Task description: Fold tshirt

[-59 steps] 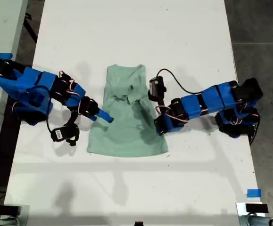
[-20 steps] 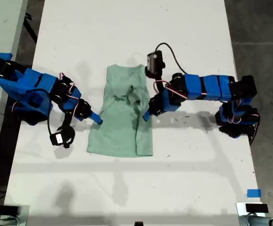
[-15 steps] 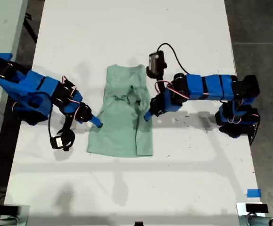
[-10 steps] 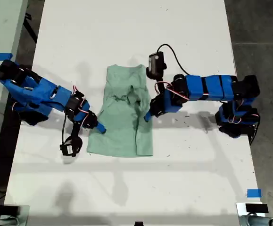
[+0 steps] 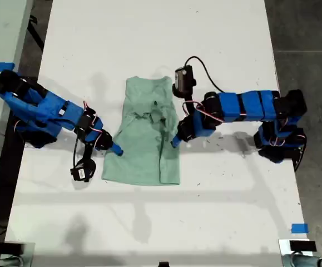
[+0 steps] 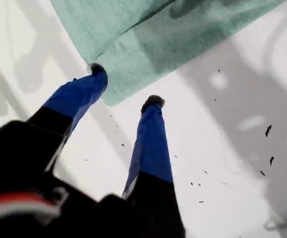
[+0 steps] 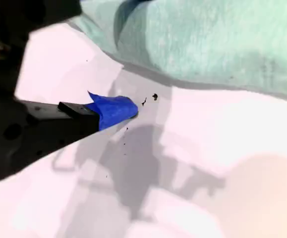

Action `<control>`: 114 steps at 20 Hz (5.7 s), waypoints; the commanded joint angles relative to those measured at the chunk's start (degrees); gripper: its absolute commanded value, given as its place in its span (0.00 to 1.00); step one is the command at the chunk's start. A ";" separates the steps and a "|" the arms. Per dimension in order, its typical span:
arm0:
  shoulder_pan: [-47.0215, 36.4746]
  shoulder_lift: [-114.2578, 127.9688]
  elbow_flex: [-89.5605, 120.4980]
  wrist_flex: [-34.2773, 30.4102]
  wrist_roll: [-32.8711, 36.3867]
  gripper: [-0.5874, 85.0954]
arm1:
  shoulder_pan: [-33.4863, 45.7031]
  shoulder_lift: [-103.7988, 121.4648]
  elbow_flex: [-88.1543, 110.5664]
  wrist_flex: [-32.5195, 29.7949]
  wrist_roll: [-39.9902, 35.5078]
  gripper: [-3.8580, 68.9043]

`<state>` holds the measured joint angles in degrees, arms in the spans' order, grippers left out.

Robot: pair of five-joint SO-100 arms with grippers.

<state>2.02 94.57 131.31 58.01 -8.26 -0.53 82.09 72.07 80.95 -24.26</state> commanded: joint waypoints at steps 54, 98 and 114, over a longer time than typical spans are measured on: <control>4.57 -14.15 -72.95 31.64 0.09 0.36 | -5.27 12.57 13.71 -12.13 6.68 0.27; 10.20 -22.85 -48.87 8.44 -6.59 0.36 | -15.21 -17.05 -12.39 -4.39 11.87 0.53; 11.34 -47.29 -74.44 19.51 -1.41 0.01 | -15.03 -30.76 -12.74 -15.73 12.66 0.03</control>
<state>13.01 45.62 59.50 75.06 -9.05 -14.77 50.45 60.91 65.57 -12.30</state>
